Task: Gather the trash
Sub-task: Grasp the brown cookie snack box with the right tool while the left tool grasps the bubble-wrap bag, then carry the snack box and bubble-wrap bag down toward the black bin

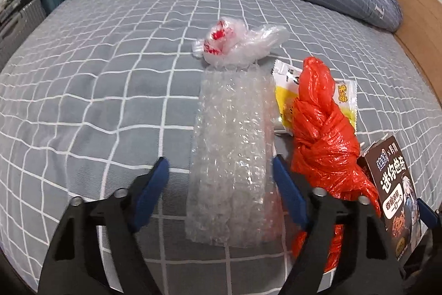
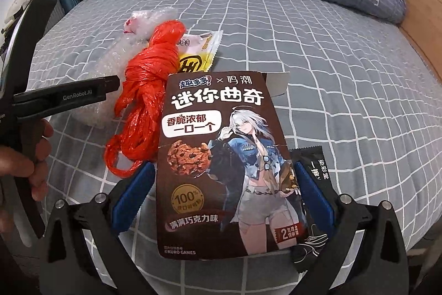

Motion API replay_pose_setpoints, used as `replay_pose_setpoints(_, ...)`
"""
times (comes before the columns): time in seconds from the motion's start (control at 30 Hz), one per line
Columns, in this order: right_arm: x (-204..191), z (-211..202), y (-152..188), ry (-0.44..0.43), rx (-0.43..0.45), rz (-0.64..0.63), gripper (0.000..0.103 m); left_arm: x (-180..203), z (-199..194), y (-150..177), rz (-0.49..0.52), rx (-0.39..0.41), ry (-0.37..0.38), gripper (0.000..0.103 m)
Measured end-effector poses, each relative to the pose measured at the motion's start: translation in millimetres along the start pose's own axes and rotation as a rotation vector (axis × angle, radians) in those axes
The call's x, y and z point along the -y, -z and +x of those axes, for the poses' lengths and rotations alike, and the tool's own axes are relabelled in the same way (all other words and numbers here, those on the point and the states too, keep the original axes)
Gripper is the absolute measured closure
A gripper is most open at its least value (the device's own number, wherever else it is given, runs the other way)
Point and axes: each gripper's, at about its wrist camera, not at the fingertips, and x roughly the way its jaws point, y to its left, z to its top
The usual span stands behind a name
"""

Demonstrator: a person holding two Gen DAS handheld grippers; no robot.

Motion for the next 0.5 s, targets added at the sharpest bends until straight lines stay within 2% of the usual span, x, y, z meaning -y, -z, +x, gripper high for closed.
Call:
replay_pose_setpoints(0.07, 0, 2, 0, 0.001, -0.008, 0.006, 0.008, 2, 1, 0, 0.015, -0.013, 0.018, 0.054)
replay_pose_setpoints(0.1, 1, 4, 0, 0.000, -0.016, 0.011, 0.008, 4, 0, 1, 0.020, -0.018, 0.029, 0.059)
replay_pose_setpoints(0.13, 2, 4, 1, 0.001, -0.017, 0.016, 0.013, 5, 0, 1, 0.024, -0.018, 0.031, 0.067)
replay_pose_setpoints(0.23, 5, 3, 1, -0.005, -0.013, 0.029, 0.013, 7, -6, 2, 0.035, -0.007, 0.031, 0.077)
replay_pose_setpoints(0.5, 7, -11, -2, 0.001, 0.032, 0.036, 0.014, 4, -22, 3, 0.022, 0.034, 0.005, 0.079)
